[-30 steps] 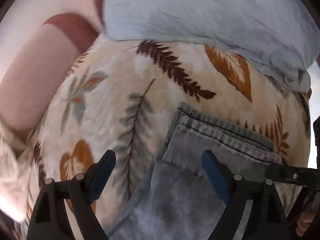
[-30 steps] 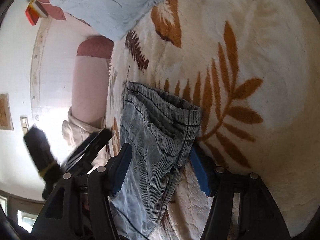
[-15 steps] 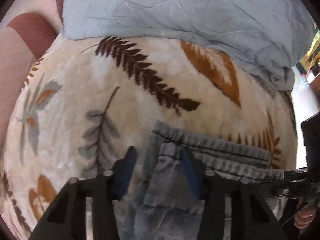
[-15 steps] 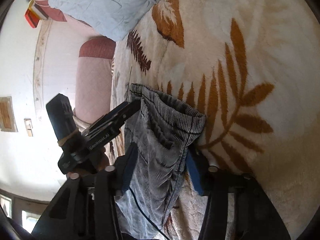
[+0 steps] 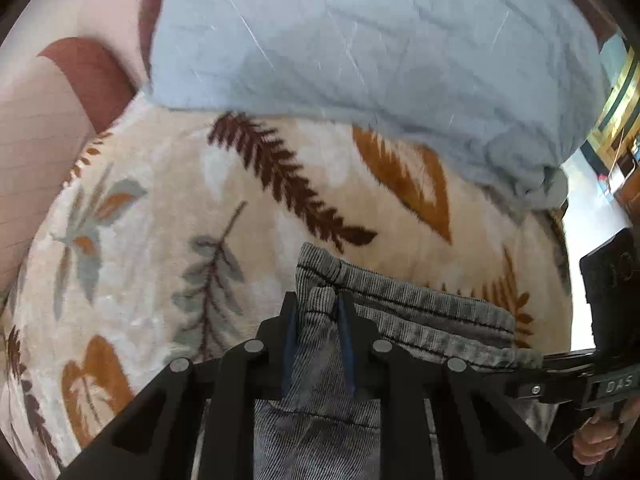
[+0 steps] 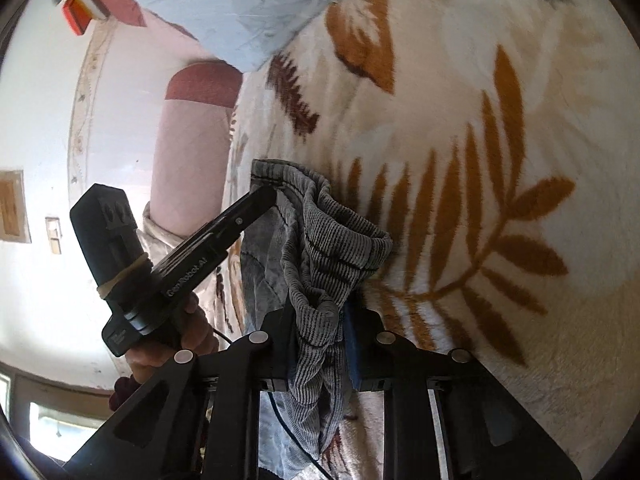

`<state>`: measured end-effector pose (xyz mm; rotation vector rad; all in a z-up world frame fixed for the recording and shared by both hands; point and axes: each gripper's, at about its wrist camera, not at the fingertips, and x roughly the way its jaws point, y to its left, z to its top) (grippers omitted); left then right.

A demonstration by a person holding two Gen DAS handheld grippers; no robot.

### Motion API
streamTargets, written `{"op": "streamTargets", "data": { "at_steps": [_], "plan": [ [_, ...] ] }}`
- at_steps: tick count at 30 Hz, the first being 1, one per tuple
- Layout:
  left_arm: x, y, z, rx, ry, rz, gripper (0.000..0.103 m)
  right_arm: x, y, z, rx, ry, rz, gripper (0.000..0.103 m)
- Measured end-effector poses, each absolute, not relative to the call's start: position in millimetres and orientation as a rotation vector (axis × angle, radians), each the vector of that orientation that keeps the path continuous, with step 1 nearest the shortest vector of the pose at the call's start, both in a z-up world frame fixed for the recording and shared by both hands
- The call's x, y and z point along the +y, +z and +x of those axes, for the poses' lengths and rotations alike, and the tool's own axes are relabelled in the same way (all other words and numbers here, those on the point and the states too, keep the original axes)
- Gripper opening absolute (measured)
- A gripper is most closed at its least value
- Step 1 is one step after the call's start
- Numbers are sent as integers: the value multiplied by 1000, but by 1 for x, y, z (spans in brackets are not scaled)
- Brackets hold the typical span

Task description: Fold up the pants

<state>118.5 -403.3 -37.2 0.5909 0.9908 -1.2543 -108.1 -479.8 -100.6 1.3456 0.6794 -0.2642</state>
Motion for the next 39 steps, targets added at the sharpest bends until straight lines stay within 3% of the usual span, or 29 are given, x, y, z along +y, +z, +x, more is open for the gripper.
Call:
{"op": "streamTargets", "data": {
  "at_steps": [11, 24, 26, 30, 39],
  "plan": [
    [-320, 17, 129, 921, -1169, 453, 21, -434, -58, -86, 656, -96, 1181, 18],
    [-185, -22, 140, 996, -953, 278, 25, -339, -59, -34, 883, 142, 1014, 19],
    [-160, -27, 143, 1014, -900, 247, 25, -321, -67, -25, 949, 201, 1007, 22],
    [-112, -29, 145, 1023, -794, 200, 25, -292, -77, -17, 1075, 349, 1039, 52],
    [-79, -12, 103, 1001, -771, 131, 25, -322, -57, -22, 920, 310, 1065, 56]
  ]
}}
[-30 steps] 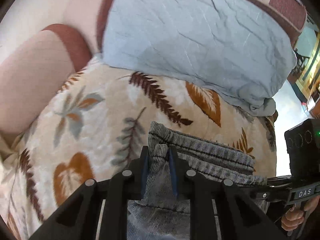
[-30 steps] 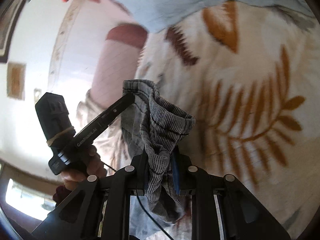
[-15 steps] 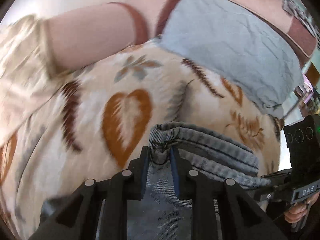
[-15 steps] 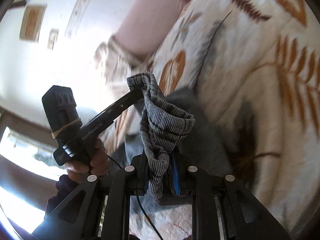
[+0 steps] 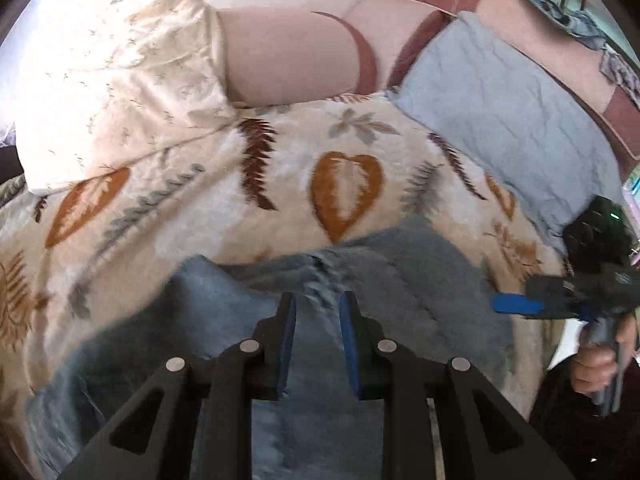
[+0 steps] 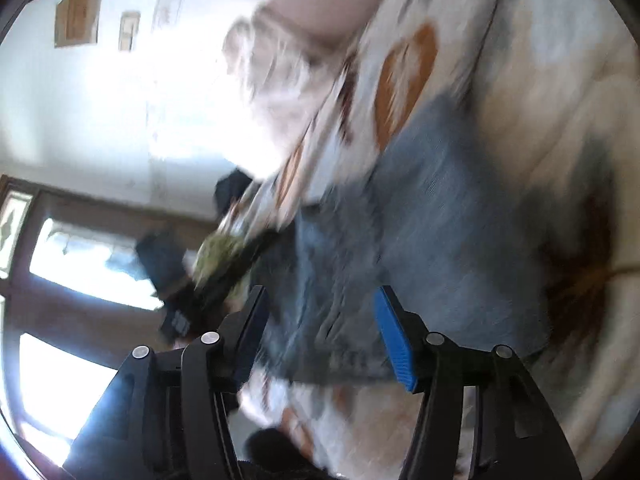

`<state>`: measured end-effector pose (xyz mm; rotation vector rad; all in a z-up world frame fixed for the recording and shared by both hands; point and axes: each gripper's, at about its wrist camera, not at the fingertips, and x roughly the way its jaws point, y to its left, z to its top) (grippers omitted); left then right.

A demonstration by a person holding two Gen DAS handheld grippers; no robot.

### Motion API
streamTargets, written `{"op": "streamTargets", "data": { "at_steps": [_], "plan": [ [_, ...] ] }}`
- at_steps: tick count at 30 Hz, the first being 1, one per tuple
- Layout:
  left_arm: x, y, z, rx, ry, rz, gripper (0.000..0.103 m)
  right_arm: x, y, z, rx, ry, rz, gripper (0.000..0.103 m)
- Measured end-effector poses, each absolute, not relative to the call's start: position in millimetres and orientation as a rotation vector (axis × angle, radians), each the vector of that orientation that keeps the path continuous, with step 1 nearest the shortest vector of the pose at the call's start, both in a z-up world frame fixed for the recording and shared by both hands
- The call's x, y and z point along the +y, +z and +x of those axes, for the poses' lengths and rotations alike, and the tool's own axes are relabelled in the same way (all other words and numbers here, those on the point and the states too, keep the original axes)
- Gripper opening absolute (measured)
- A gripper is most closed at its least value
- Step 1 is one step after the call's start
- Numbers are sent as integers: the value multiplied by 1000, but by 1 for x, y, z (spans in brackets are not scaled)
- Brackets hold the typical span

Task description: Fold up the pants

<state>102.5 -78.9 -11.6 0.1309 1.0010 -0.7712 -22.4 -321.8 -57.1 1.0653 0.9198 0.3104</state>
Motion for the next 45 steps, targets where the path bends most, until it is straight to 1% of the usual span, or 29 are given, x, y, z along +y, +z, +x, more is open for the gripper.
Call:
{"op": "streamTargets", "data": {
  "at_steps": [3, 7, 12, 15, 19, 25, 26, 27, 29, 31, 33, 37, 38, 39, 40, 45],
  "plan": [
    [-95, -13, 81, 1006, -784, 110, 30, -318, -67, -15, 948, 306, 1087, 56],
    [-112, -24, 53, 1031, -806, 47, 30, -315, -80, -12, 994, 259, 1104, 56],
    [-125, -61, 31, 1160, -747, 140, 30, -332, -104, -19, 1069, 178, 1171, 54],
    [-120, -61, 21, 1143, -740, 161, 30, -334, -110, -19, 1107, 198, 1215, 54],
    [-120, -60, 14, 1145, -725, 195, 30, -332, -113, -21, 1158, 218, 1215, 52],
    [-116, -62, 13, 1137, -693, 137, 30, -325, -103, -18, 1152, 227, 1160, 55],
    [-112, -61, 14, 1132, -678, 101, 30, -323, -97, -17, 1128, 228, 1135, 57],
    [-105, -60, 13, 1122, -659, 56, 32, -322, -91, -17, 1101, 228, 1106, 57],
    [-89, -54, 5, 1078, -619, -17, 33, -312, -69, -14, 1039, 244, 989, 57],
    [-76, -44, -7, 1017, -551, -10, 33, -297, -60, -11, 1028, 268, 909, 58],
    [-59, -35, -18, 969, -441, 41, 33, -283, -62, -7, 1063, 243, 836, 58],
    [-6, -17, -29, 912, -270, 42, 33, -251, -68, 0, 1132, 115, 593, 58],
    [10, -14, -29, 905, -220, 45, 35, -242, -68, 1, 1132, 90, 522, 58],
    [25, -13, -27, 903, -178, 42, 38, -235, -68, 2, 1132, 72, 464, 58],
    [40, -13, -26, 901, -138, 31, 39, -228, -70, 2, 1135, 51, 409, 58],
    [96, -29, -18, 956, -4, -30, 39, -200, -76, -1, 1162, 1, 212, 58]
  ]
}}
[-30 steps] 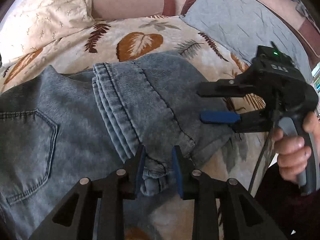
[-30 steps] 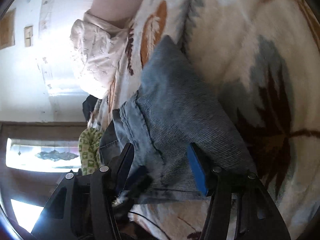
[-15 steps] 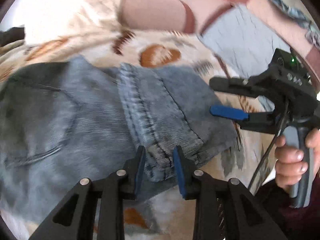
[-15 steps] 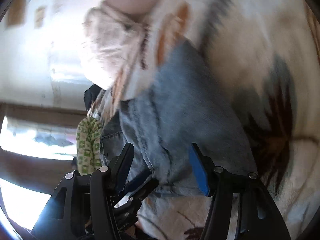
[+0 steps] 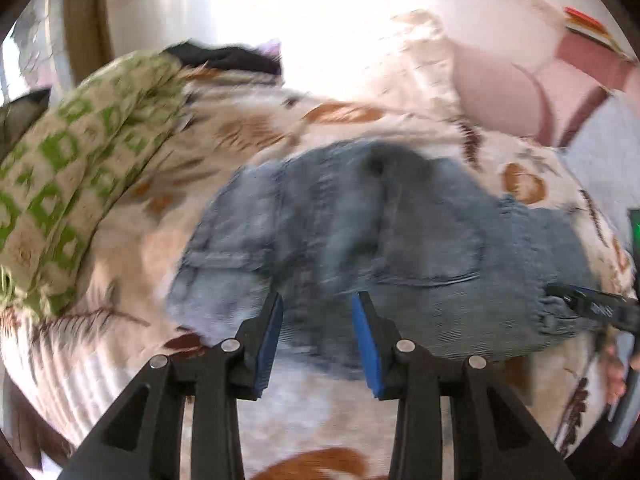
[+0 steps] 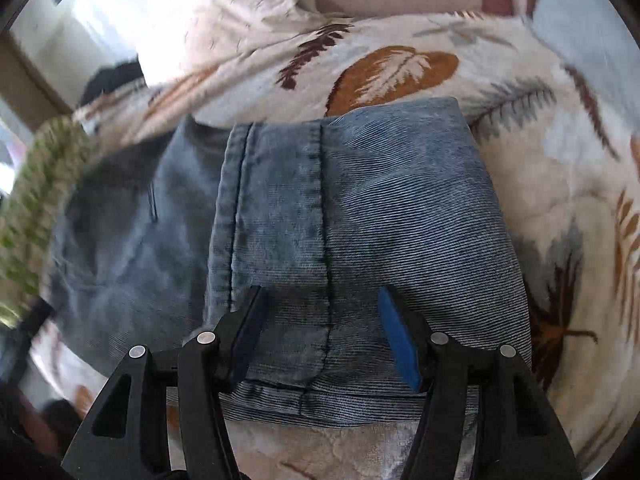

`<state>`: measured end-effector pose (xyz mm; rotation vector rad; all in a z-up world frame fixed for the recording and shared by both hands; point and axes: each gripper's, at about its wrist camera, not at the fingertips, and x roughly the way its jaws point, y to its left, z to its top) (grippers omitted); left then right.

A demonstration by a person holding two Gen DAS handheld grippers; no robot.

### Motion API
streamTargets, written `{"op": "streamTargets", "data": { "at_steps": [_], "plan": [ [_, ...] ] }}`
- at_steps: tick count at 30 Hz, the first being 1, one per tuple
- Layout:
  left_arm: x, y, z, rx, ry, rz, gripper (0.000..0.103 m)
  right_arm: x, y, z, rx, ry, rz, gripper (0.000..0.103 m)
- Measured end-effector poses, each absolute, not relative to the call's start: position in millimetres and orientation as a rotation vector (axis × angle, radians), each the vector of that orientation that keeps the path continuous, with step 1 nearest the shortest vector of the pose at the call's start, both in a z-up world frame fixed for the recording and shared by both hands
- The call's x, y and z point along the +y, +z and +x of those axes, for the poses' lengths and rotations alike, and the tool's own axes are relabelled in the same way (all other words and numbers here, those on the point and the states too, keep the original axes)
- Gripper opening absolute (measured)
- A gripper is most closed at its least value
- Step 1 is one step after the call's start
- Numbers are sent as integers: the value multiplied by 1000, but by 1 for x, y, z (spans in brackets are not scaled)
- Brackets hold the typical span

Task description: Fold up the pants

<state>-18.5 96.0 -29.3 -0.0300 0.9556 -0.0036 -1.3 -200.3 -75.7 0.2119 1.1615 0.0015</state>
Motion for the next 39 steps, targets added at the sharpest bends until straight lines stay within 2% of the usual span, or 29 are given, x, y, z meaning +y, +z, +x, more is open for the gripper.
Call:
{"op": "streamTargets", "data": {
  "at_steps": [4, 10, 16, 17, 20, 23, 25, 26, 27, 34, 39],
  "plan": [
    [96, -54, -19, 995, -19, -43, 39, -184, -79, -10, 1170, 10, 94, 58],
    [61, -71, -25, 910, 42, 215, 40, -185, -81, -16, 1155, 18, 80, 58],
    [68, -63, -21, 880, 72, 151, 43, -182, -83, -13, 1145, -7, 80, 59],
    [71, -60, -22, 877, 67, 127, 44, -183, -83, -14, 1141, -11, 83, 59],
    [80, -47, -28, 847, 31, 43, 59, -180, -83, -15, 1135, -18, 65, 59],
    [84, -36, -33, 807, 25, 24, 63, -180, -79, -14, 1147, -20, 64, 59],
    [87, -28, -39, 770, 51, 31, 72, -181, -74, -10, 1191, -25, 67, 59],
    [91, -23, -42, 746, 64, 25, 82, -182, -68, -7, 1213, -33, 79, 59],
    [95, -18, -44, 727, 71, 8, 85, -181, -57, -5, 1203, -33, 94, 59],
    [132, -11, -43, 732, 139, -129, 87, -126, 26, 21, 1069, 51, -35, 64],
    [148, -15, -41, 746, 191, -175, 87, -69, 56, 47, 1020, 135, -113, 64]
  ]
}}
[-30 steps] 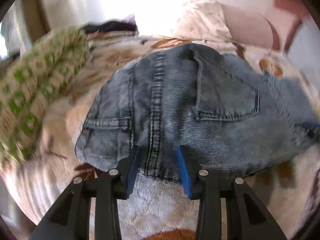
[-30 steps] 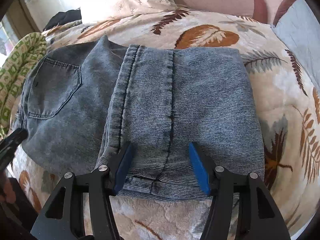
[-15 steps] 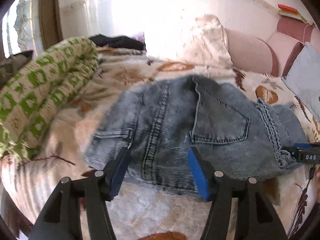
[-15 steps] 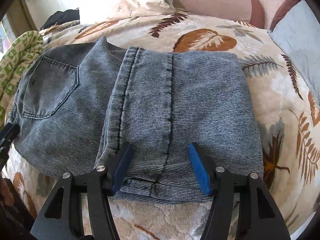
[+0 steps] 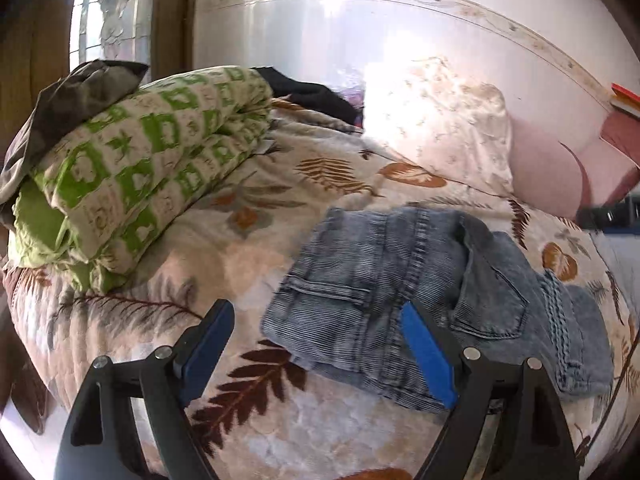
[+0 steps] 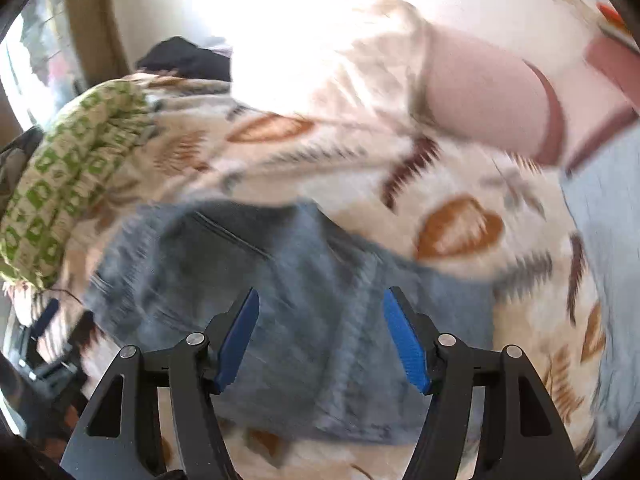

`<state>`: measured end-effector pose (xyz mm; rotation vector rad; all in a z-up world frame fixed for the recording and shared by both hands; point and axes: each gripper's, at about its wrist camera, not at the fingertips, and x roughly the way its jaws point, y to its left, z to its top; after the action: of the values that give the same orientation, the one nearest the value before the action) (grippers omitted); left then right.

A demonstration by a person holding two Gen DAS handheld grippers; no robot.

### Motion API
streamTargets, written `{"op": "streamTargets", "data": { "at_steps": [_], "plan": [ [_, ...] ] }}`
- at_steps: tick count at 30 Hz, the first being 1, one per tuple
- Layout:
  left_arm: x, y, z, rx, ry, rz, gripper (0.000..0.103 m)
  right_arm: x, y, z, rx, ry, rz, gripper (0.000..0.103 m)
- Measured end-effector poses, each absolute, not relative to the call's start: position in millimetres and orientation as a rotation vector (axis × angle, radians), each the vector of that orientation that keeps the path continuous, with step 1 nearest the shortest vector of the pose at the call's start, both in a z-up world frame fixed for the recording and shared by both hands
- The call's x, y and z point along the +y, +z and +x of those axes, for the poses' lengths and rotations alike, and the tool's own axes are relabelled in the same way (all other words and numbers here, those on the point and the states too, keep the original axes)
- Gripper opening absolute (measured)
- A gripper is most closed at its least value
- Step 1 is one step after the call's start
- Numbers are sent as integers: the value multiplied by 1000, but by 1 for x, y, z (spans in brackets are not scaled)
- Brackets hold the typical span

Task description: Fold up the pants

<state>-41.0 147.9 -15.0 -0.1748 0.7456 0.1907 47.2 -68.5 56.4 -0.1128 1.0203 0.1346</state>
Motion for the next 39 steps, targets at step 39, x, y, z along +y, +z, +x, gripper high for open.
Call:
{"op": "streamTargets", "data": {
  "at_steps": [39],
  "plan": [
    [167, -67, 10, 962, 116, -392, 67, 148, -69, 190, 1391, 474, -274, 71]
  ]
}}
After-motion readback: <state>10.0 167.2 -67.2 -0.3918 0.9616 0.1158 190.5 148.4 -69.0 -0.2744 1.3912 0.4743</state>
